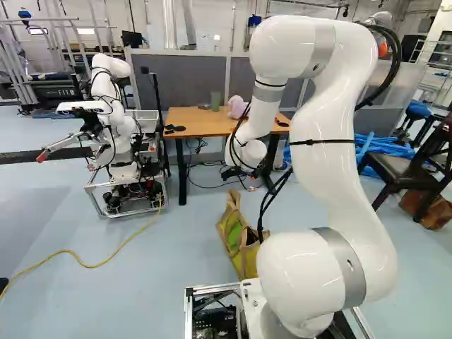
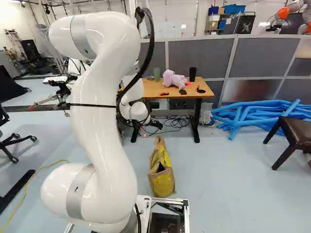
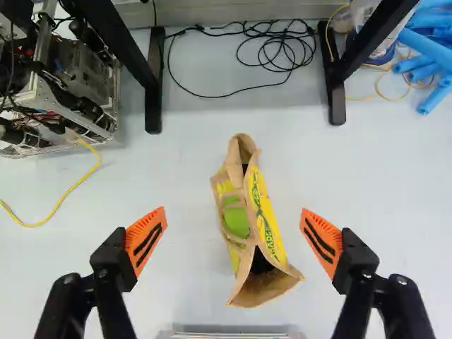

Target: Pick up the bag on the ground and place it on the table

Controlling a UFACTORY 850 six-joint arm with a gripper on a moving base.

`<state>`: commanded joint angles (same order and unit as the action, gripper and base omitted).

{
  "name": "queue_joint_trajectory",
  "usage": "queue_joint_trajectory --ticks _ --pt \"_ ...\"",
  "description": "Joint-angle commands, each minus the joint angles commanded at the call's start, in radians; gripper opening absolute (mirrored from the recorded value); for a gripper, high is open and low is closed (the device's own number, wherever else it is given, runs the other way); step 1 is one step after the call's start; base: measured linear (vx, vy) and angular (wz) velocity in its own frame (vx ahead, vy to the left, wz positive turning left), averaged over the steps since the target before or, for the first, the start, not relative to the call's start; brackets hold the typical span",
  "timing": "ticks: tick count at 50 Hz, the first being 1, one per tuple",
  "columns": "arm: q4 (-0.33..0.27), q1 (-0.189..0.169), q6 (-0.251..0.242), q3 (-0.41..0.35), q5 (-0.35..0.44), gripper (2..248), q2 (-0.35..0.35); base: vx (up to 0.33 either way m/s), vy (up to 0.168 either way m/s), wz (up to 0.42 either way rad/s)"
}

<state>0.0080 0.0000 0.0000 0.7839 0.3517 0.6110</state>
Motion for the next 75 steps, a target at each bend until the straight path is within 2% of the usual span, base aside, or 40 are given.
queue_joint_trajectory --ticks 45,60,75 --pt "-0.001 -0.011 0.000 0.144 -0.081 247 0.197 0.000 0.000 0.000" --pt "-0.022 -0.018 0.000 0.194 -0.115 247 0.261 0.000 0.000 0.000" --pt "-0.071 -0.026 0.000 0.243 -0.133 247 0.323 0.000 0.000 0.000"
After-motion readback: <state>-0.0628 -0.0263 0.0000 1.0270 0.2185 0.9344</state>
